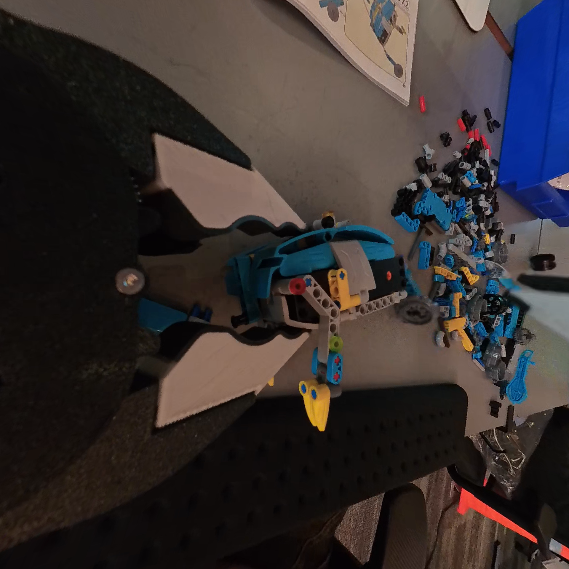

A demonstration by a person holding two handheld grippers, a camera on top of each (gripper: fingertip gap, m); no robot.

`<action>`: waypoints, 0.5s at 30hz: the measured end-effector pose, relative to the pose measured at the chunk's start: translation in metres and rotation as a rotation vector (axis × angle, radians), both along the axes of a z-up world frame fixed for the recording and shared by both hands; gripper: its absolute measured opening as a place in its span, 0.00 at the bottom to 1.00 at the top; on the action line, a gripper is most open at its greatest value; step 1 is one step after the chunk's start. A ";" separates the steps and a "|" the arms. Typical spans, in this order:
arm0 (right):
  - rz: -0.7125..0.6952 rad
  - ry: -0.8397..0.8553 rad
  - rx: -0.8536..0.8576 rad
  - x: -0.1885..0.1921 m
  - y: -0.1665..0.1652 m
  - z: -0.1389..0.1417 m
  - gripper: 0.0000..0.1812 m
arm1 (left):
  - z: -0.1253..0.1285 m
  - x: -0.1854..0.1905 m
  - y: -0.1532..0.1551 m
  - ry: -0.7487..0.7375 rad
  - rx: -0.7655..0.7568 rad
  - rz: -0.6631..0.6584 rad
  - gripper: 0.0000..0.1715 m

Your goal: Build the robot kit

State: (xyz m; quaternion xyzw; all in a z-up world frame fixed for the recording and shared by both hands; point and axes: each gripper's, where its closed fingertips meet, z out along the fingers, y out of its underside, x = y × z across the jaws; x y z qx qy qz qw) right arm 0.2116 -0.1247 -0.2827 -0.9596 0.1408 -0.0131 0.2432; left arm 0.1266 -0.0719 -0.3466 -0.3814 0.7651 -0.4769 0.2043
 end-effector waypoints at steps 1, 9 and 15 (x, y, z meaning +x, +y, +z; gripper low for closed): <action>0.001 -0.013 0.012 0.005 -0.015 -0.004 0.13 | 0.000 0.000 0.000 0.000 0.000 0.000 0.33; -0.042 0.216 0.358 0.028 -0.045 -0.050 0.24 | 0.000 0.001 0.012 0.011 0.015 -0.026 0.34; 0.109 -0.093 0.101 0.052 -0.051 -0.086 0.29 | 0.001 -0.006 0.011 0.019 0.015 -0.107 0.43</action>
